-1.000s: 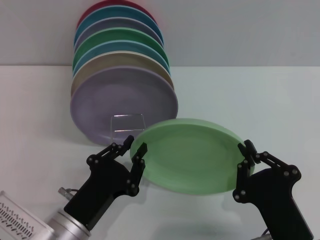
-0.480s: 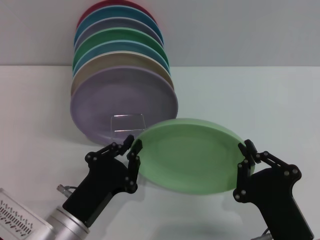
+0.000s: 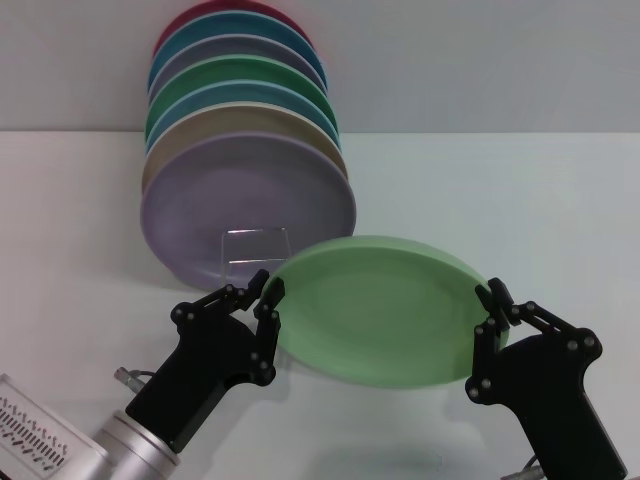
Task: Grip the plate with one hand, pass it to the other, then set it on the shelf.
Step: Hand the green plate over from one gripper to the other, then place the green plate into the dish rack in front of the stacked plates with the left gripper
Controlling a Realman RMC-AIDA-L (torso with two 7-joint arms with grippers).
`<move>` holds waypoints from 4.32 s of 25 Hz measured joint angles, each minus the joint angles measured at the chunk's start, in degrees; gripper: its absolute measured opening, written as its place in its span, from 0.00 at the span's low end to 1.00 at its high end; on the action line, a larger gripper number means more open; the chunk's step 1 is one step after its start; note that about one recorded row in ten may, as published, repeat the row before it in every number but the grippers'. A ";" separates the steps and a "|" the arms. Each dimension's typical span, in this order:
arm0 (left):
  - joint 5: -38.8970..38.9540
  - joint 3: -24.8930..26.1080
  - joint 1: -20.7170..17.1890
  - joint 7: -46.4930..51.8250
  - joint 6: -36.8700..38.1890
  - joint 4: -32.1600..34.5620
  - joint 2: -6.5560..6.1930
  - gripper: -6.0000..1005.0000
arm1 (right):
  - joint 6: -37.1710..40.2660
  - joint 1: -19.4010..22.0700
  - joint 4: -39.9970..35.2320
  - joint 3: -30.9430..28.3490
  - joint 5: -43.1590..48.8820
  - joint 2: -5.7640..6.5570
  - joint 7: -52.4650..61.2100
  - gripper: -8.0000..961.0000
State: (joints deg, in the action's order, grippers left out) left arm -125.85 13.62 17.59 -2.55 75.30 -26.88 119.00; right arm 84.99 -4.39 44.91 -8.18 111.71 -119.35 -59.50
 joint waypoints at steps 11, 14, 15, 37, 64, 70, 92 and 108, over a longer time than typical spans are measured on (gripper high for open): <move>0.32 0.42 -0.05 0.00 -0.50 -0.02 0.10 0.09 | -0.01 -0.21 -0.06 0.01 0.01 -0.01 0.00 0.03; 0.27 0.76 -0.27 0.00 -0.49 -0.09 0.11 0.05 | -0.03 -0.22 -0.07 -0.03 0.02 -0.01 0.01 0.04; 0.27 0.79 -0.29 0.00 -0.47 -0.11 0.11 0.05 | -0.03 -0.21 -0.07 -0.06 0.02 -0.01 0.01 0.05; 0.63 1.62 -0.76 -5.36 0.01 -0.59 0.09 0.04 | 0.85 -2.09 -1.63 0.64 0.60 0.00 0.20 0.10; 0.37 14.08 -4.96 4.14 17.73 3.10 -0.57 0.05 | 7.57 -3.58 -7.33 5.98 0.77 -0.09 0.83 0.25; 0.53 14.93 -2.57 3.02 17.87 4.20 -0.25 0.06 | 6.61 -3.68 -7.91 5.78 0.42 -0.10 0.96 0.25; 0.07 16.43 -1.44 -10.81 12.45 5.53 -0.18 0.07 | 6.62 -3.16 -8.90 5.22 -0.09 -0.13 1.13 0.25; -0.09 14.49 -1.57 -19.90 12.04 6.30 -0.21 0.08 | 6.59 -3.66 -8.97 5.09 -0.79 -0.20 0.80 0.25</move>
State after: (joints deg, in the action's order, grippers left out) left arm -125.94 28.12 16.03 -22.44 87.33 -20.58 118.80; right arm 91.57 -8.05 35.94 -3.08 110.91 -119.56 -58.71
